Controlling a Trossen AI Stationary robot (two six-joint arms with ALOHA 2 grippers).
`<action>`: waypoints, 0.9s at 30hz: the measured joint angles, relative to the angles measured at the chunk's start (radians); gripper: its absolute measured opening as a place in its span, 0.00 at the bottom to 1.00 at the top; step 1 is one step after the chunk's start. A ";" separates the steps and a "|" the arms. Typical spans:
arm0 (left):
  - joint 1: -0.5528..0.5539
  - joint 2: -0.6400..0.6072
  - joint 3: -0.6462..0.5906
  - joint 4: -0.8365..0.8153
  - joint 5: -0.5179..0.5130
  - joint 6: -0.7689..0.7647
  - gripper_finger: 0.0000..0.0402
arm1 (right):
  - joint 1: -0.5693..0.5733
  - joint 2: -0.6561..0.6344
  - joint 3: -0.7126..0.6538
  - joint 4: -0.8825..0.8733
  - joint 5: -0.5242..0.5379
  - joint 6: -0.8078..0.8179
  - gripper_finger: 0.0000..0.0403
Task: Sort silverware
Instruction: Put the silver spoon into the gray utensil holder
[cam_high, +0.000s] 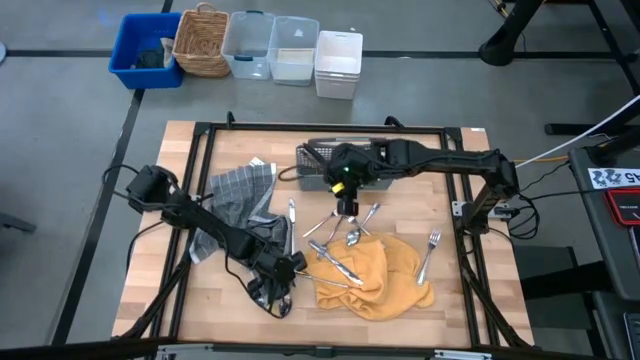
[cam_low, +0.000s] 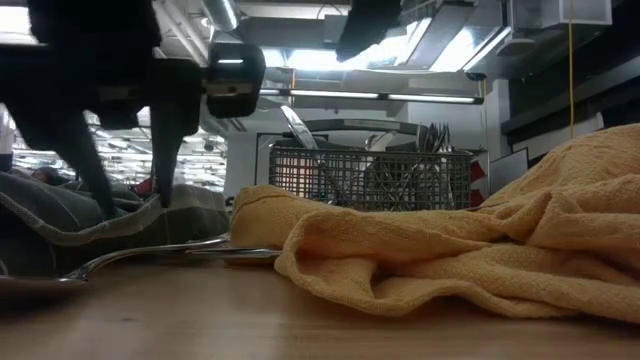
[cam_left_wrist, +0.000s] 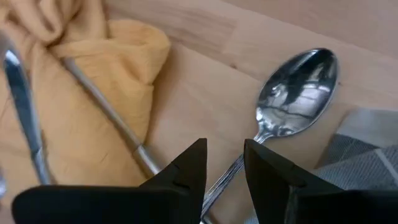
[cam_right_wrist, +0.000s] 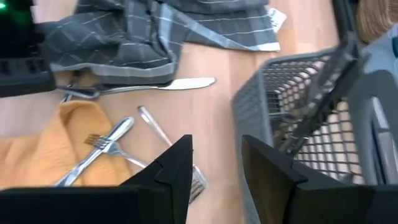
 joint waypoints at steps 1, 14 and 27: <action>-0.003 0.003 0.000 -0.002 0.000 0.017 0.24 | 0.009 0.000 0.000 -0.002 0.000 0.000 0.34; -0.008 0.035 0.000 -0.008 0.001 0.103 0.24 | 0.116 0.000 0.000 -0.001 0.000 -0.003 0.34; -0.008 0.090 0.003 0.001 0.004 0.153 0.22 | 0.191 -0.037 0.012 -0.060 0.001 0.022 0.34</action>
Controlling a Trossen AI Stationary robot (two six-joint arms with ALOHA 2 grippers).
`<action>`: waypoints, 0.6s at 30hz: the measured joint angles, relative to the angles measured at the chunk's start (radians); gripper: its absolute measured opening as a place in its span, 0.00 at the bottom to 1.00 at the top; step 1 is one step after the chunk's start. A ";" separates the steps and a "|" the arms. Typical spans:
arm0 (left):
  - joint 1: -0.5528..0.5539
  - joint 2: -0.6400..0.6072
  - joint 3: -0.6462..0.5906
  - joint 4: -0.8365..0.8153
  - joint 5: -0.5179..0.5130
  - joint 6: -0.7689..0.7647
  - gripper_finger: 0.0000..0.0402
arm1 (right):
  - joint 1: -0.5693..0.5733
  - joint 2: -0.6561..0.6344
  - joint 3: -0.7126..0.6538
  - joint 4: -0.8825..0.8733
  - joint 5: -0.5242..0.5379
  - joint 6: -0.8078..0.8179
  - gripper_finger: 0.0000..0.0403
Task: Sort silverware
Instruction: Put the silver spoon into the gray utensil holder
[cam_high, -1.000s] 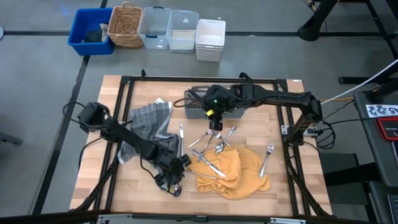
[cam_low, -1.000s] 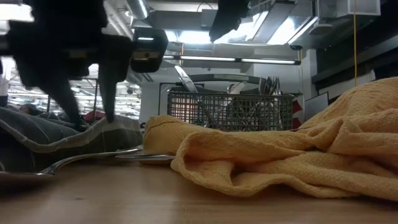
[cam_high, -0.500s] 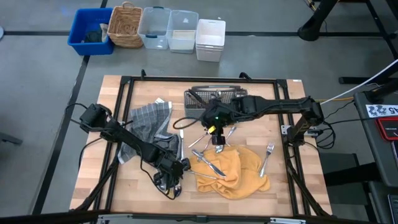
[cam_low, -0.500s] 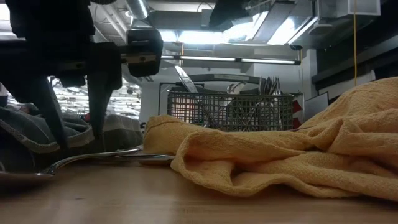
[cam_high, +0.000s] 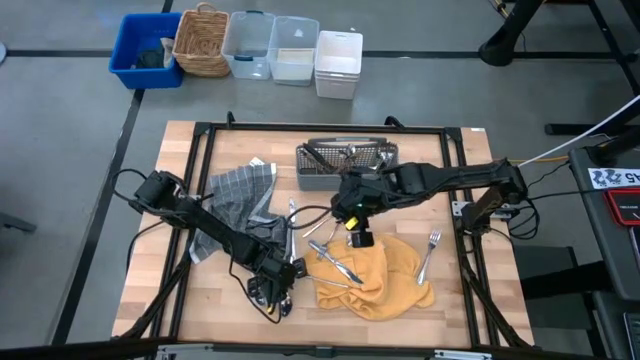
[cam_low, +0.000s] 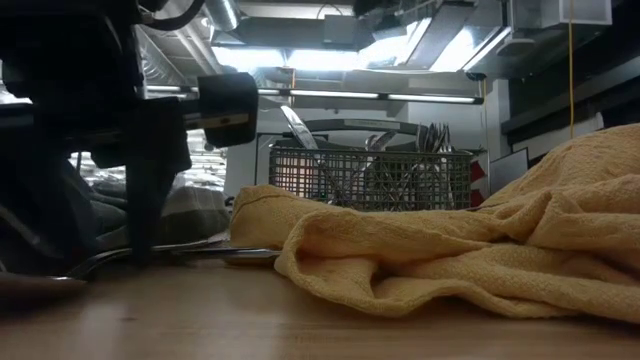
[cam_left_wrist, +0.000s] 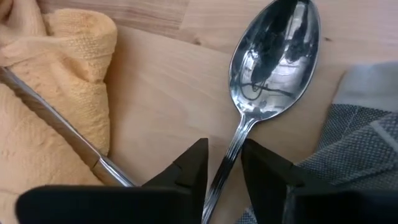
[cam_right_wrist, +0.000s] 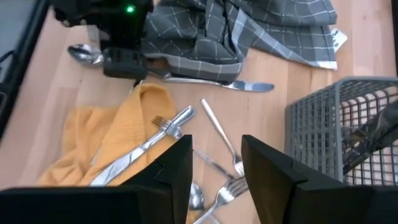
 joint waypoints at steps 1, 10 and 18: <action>0.000 0.000 0.000 -0.001 -0.001 -0.005 0.20 | 0.000 -0.006 0.008 -0.010 0.000 0.007 0.34; 0.000 0.003 0.025 -0.005 -0.011 -0.114 0.02 | -0.003 -0.089 0.080 -0.145 0.108 0.055 0.34; 0.028 -0.013 0.069 -0.002 -0.006 -0.267 0.02 | -0.004 -0.206 0.089 -0.186 0.276 0.058 0.34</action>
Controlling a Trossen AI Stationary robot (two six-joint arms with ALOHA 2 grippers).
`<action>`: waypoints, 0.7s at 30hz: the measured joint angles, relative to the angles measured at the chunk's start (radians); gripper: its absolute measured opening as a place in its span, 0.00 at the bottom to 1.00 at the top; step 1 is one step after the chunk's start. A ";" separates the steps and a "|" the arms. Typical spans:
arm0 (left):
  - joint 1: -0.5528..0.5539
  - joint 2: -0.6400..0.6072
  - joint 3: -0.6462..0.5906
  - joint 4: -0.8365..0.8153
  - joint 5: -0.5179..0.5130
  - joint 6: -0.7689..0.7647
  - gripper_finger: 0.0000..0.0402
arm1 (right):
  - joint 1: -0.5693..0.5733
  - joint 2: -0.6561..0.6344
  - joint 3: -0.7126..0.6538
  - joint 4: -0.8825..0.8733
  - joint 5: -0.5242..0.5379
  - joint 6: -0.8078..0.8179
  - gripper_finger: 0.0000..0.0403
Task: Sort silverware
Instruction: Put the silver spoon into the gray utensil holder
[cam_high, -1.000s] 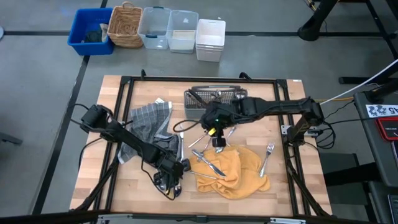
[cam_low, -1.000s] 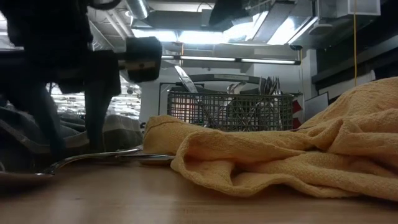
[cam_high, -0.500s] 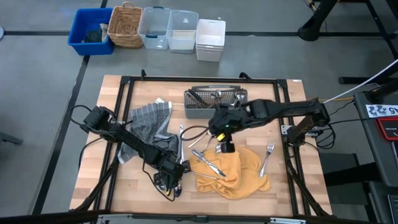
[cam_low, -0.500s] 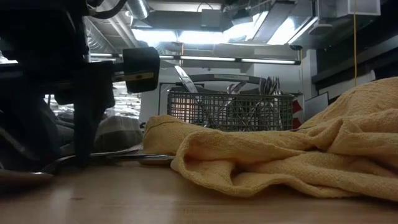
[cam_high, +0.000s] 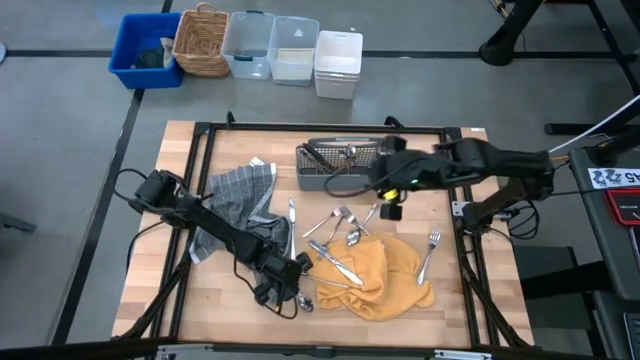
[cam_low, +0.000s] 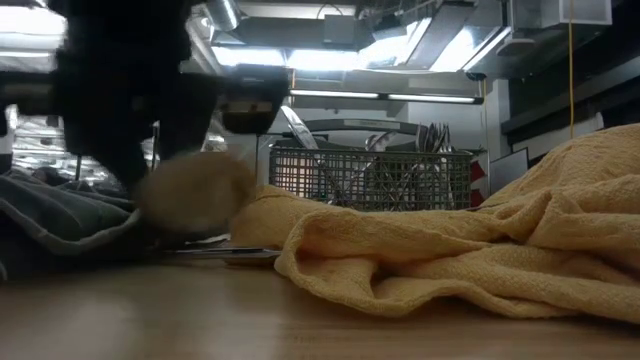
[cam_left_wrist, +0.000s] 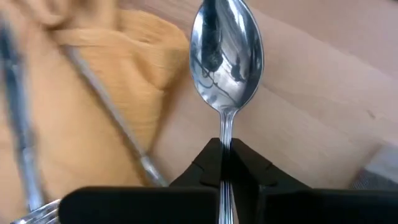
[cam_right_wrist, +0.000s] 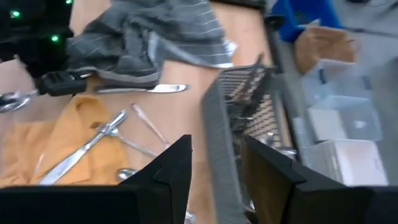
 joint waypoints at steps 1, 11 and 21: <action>0.008 -0.011 0.001 0.005 -0.002 -0.017 0.01 | 0.000 -0.014 0.000 -0.007 0.020 0.002 0.34; 0.142 -0.120 0.002 0.171 -0.023 -0.240 0.02 | 0.000 -0.130 0.000 -0.094 0.271 0.093 0.34; 0.339 -0.127 0.002 0.679 -0.084 -0.318 0.02 | 0.000 -0.194 -0.009 -0.147 0.412 0.156 0.34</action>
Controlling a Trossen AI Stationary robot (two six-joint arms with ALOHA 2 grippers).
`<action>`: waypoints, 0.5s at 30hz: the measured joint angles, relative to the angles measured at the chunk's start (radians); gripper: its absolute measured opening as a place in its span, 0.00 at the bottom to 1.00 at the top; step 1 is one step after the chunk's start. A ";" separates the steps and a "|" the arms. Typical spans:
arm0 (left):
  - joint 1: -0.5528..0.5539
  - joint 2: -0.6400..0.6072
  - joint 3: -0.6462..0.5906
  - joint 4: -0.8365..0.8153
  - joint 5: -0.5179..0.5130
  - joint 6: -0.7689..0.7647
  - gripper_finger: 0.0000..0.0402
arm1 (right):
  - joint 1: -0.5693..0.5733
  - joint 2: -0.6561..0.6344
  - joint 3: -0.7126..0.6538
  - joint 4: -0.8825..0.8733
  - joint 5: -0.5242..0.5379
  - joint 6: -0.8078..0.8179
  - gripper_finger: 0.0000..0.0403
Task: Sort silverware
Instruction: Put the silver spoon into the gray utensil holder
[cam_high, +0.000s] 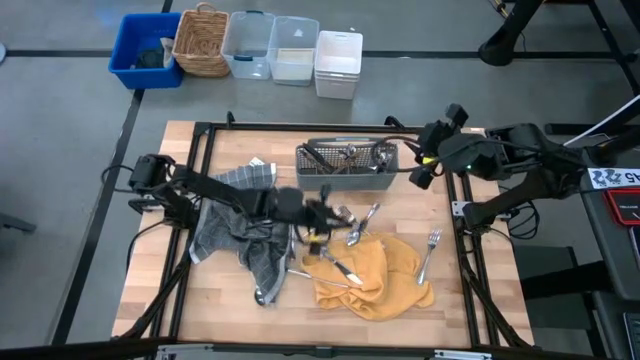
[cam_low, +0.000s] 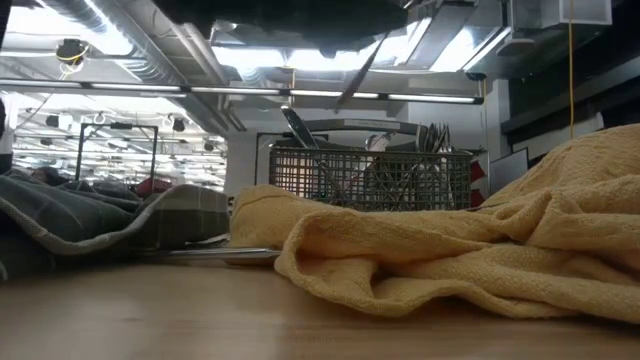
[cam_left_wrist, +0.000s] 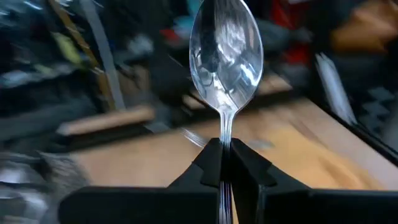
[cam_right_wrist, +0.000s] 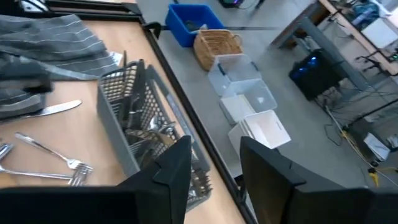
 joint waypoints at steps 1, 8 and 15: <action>0.019 0.000 0.000 0.039 -0.007 -0.006 0.02 | 0.000 -0.006 -0.007 -0.001 0.008 0.000 0.34; 0.137 0.002 0.000 0.193 -0.013 -0.010 0.02 | 0.000 -0.021 -0.038 0.007 0.032 0.024 0.34; 0.215 0.007 0.000 0.272 -0.013 -0.012 0.02 | 0.000 -0.019 -0.123 0.045 0.031 0.024 0.34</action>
